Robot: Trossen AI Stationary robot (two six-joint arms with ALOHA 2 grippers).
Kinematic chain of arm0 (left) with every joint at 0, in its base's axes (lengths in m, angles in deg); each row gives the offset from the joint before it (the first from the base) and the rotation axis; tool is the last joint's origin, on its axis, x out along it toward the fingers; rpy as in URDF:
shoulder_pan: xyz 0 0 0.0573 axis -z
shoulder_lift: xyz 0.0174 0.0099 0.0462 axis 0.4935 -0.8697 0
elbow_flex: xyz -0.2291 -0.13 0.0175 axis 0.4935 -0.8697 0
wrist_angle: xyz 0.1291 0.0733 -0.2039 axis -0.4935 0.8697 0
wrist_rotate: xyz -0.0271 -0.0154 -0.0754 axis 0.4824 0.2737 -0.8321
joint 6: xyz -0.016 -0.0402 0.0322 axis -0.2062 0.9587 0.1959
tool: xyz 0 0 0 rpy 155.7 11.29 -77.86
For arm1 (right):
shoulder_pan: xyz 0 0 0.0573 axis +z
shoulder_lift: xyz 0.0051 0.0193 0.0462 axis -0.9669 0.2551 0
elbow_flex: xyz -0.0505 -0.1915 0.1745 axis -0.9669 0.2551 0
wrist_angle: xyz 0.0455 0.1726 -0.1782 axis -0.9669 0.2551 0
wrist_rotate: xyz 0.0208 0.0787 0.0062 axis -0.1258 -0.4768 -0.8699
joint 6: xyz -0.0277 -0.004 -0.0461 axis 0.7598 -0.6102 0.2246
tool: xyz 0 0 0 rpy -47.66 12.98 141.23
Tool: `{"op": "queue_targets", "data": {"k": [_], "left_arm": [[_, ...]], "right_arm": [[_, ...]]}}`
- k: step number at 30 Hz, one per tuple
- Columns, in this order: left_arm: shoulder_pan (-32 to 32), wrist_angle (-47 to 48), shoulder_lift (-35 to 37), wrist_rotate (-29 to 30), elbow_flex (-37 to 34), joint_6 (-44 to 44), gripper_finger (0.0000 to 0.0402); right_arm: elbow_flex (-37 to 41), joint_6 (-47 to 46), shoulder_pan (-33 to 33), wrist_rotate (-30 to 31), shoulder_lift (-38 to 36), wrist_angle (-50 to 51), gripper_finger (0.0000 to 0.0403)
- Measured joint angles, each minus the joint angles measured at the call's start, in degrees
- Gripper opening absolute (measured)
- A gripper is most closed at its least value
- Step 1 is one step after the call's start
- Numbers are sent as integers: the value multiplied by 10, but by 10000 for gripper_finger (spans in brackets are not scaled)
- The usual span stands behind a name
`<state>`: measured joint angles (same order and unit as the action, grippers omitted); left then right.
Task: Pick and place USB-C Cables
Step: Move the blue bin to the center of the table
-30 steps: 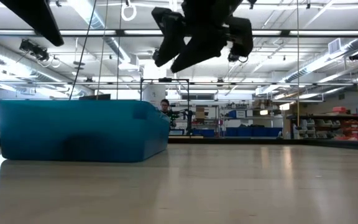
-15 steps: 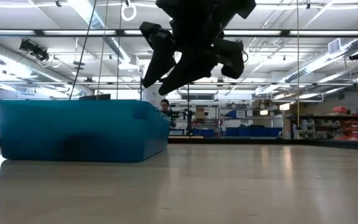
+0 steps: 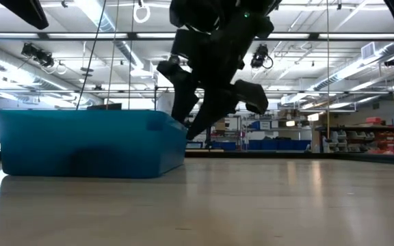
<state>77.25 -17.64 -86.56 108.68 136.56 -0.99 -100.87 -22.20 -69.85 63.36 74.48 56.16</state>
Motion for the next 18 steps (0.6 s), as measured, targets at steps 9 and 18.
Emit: {"op": "queue_targets", "data": {"k": [9,18], "left_arm": [[5,1,0,31,0,-83,71],[2,0,0,30,0,-86,71]], "right_arm": [[-1,-78,0,29,0,90,163],[1,-177,0,43,1,177,134]]}}
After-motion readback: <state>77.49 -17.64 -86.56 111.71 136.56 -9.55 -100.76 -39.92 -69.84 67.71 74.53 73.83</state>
